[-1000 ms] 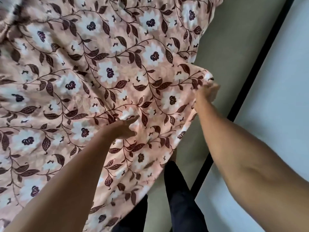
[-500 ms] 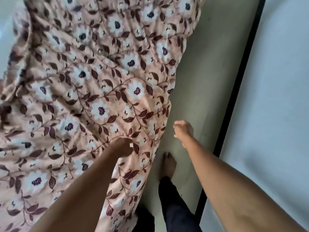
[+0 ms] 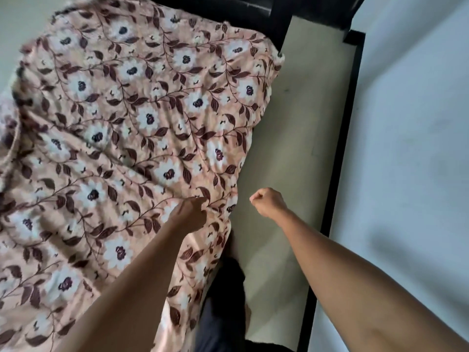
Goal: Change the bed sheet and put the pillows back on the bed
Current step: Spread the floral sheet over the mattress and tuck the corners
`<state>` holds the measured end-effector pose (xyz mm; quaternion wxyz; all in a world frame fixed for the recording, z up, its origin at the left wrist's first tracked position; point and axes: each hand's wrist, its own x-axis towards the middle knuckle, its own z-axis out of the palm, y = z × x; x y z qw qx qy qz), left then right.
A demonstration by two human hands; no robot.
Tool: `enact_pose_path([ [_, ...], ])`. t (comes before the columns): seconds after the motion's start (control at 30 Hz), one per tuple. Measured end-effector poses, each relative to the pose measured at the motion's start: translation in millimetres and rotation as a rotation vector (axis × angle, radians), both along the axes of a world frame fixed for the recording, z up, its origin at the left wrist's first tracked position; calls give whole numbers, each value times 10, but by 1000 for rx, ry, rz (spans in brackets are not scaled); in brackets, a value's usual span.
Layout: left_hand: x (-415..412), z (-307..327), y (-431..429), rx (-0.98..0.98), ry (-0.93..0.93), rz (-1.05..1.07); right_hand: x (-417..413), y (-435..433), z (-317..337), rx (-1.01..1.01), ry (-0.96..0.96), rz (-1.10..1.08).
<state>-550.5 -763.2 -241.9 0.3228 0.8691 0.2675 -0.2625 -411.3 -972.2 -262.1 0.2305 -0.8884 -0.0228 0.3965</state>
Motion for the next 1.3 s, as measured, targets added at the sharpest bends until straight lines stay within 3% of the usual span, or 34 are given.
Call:
enact_pose_path([
  [0.27,1115,-781,552,143,-269,-23,1006,865,-995,-11,54,9],
  [0.43,1561,-683,786,207,-298,-110,1601,954,-926,-51,115,184],
  [0.57,2030,-538,1000,230,-276,-65,2348,856,-519,-62,-184,-75],
  [0.6,2155,-532,1040,237,-290,-56,2476,909,-431,-7,-66,-4],
  [0.7,2601,-543,1091,187,-302,-54,2703,1081,-306,48,795,306],
  [0.73,2778,-553,1102,172,-297,-44,2811,1097,-391,11,921,348],
  [0.77,2937,-603,1126,175,-314,-47,2935,1119,-497,-24,874,294],
  [0.87,3324,-728,1189,196,-277,-40,3264,1140,-906,-5,269,-202],
  [0.9,3435,-798,1212,217,-224,-35,3357,1177,-1014,69,216,-380],
  [0.97,3629,-866,1234,215,-114,-10,3460,1294,-1160,283,407,-668],
  [1.03,3739,-833,1263,196,-42,22,3469,1366,-1172,400,578,-723],
  [1.2,3790,-697,1297,208,-46,125,3682,1209,-1150,258,717,-578],
  [1.3,3868,-584,1311,288,-100,177,4006,1062,-958,187,803,-351],
])
